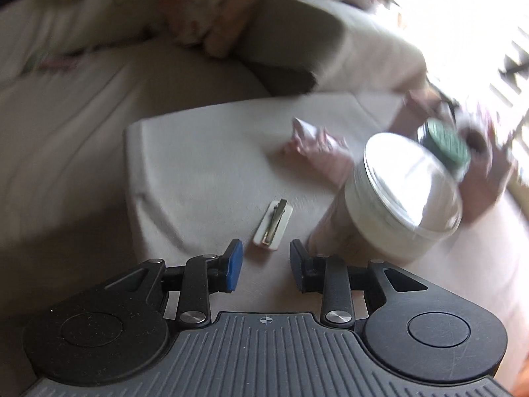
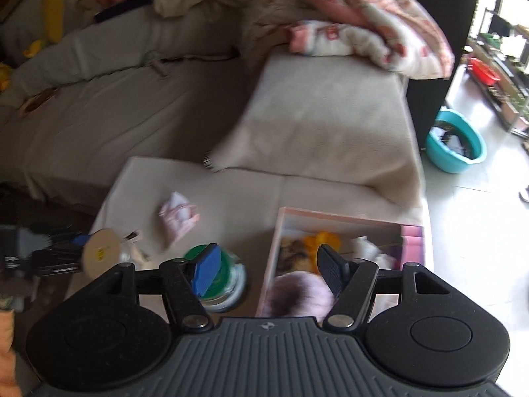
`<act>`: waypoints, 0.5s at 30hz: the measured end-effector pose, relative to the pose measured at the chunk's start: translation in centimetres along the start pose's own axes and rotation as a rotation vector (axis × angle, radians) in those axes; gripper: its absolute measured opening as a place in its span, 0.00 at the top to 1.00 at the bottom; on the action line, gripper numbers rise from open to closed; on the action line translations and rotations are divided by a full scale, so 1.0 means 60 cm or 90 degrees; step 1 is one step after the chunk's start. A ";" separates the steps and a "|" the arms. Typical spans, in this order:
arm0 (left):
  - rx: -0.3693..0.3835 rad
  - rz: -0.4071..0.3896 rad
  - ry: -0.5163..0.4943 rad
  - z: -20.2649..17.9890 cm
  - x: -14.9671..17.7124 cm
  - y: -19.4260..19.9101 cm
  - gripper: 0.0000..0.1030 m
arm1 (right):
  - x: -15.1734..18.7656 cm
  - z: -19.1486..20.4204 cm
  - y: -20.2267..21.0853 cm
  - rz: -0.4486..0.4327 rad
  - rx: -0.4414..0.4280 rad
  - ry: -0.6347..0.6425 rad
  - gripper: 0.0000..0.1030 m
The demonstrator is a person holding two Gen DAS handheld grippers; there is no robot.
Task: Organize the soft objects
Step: 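Grasp the white hair clip with the left gripper while the right moves to the pink cloth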
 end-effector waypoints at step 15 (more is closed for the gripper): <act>-0.037 -0.025 -0.095 -0.003 -0.024 -0.065 0.77 | -0.048 0.073 -0.065 0.011 -0.079 0.010 0.37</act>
Point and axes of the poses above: each gripper's, at about its wrist camera, not at the fingertips, and y roughly against the way its jaws point, z to its left, x to its underside, the point moved 5 cm from there along -y, roughly the way its jaws point, and after that the axes turned 14 degrees about y, right-handed, at the moved point
